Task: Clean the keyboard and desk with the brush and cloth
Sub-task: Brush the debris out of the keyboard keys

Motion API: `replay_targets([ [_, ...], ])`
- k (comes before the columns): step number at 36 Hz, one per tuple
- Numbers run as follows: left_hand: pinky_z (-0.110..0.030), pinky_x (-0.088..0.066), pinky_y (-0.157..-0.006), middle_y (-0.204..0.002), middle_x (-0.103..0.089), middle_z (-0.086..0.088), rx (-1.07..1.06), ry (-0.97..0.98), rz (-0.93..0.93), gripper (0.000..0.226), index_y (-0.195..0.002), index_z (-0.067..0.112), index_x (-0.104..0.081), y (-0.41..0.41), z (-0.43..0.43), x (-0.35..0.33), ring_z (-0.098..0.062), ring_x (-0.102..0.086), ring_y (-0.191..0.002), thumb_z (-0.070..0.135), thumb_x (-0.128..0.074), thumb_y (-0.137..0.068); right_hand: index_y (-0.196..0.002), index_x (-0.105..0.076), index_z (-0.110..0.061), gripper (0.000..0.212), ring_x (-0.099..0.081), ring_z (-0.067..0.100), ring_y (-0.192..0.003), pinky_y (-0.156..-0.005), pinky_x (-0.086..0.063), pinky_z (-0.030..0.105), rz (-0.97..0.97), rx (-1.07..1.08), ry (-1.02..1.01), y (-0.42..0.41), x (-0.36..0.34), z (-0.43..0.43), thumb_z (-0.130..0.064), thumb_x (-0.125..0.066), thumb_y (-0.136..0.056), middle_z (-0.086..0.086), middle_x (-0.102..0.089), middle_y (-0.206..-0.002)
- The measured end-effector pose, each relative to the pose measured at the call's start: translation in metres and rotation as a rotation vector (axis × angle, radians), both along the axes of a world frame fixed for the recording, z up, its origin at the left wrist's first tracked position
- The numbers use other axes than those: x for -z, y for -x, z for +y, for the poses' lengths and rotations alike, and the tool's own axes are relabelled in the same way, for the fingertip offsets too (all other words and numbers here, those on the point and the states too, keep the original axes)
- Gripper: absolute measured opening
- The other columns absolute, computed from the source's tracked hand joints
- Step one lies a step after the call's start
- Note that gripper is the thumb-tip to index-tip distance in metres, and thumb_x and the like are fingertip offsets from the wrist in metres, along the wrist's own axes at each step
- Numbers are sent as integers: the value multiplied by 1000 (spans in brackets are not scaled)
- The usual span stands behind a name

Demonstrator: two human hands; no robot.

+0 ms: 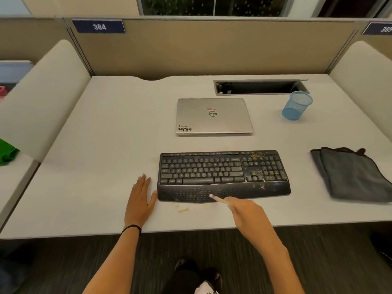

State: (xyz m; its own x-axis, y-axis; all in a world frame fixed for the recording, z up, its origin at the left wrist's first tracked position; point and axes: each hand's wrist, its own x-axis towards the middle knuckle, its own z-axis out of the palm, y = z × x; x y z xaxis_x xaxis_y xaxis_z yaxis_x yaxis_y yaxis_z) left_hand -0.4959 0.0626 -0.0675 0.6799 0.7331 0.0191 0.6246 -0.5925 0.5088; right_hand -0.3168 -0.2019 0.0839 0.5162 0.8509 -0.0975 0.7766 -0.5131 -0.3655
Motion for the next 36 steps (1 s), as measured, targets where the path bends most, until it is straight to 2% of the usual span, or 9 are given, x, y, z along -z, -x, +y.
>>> replay_targets([
  [2, -27, -1, -116, -157, -7, 4, -2, 2, 7, 68, -149, 15, -20, 0, 1, 0, -4, 0, -141, 49, -30, -91, -129, -52, -19, 35, -64, 20, -75, -68, -50, 30, -60, 72, -65, -9, -3, -1, -10, -45, -95, 5, -68, -87],
  [6, -25, 2, -116, -158, -9, 2, 4, 9, 18, 66, -150, 14, -20, 0, 1, -1, -5, 1, -142, 46, -25, -92, -136, -46, -19, 41, -67, 19, -80, -71, -52, 28, -87, 176, -65, -20, -1, 0, -11, -47, -95, 6, -71, -94],
  [10, -25, 1, -116, -157, -9, 3, -5, -1, 9, 64, -149, 14, -20, -1, 1, -1, -5, 0, -142, 43, -24, -92, -124, -60, -18, 53, -59, 10, -48, -45, -44, 20, -174, 109, 56, -12, 6, 4, -7, -73, -74, -2, -65, -59],
  [11, -25, 1, -116, -156, -8, 4, -4, -2, 9, 64, -149, 15, -20, -1, 1, -1, -5, 1, -142, 43, -24, -92, -121, -62, -16, 52, -59, 11, -47, -45, -45, 21, -196, 92, 82, -8, 6, 6, -7, -74, -71, -1, -64, -57],
  [15, -23, 2, -115, -156, -8, 6, -8, -2, 3, 62, -149, 15, -22, -1, 0, -2, -4, 0, -141, 40, -23, -93, -136, -41, -15, 45, -64, 23, -87, -75, -49, 32, -103, -75, 164, 7, 9, 15, -4, -41, -91, 7, -67, -99],
  [21, -21, 3, -115, -156, -11, 6, -10, -4, -9, 59, -148, 14, -24, -1, 0, -3, -3, -2, -141, 35, -22, -93, -131, -46, -23, 38, -59, 20, -101, -82, -43, 27, -31, -163, 124, 11, -3, 18, -12, -38, -96, 4, -64, -111],
  [28, -20, 5, -114, -156, -8, 6, -14, -3, -12, 60, -149, 15, -22, -2, 0, -3, -1, 2, -141, 37, -21, -93, -143, -33, -28, 48, -65, 14, -76, -70, -52, 26, -117, 94, 6, -19, -9, 8, -16, -41, -97, 0, -70, -91],
  [32, -22, 2, -115, -156, -9, 5, -14, -10, -20, 61, -149, 14, -21, -1, -2, -3, -2, 1, -141, 40, -24, -93, -140, -40, -21, 42, -66, 16, -90, -80, -50, 25, -105, 245, 52, -25, -5, 6, -16, -39, -98, 3, -69, -104],
  [36, -24, 1, -116, -157, -10, 4, -16, -10, -17, 62, -149, 14, -21, -1, -1, -2, -3, 0, -141, 41, -24, -93, -142, -35, -17, 46, -66, 17, -84, -73, -50, 25, -89, 209, 110, -11, 6, 12, -11, -41, -96, 5, -69, -98],
])
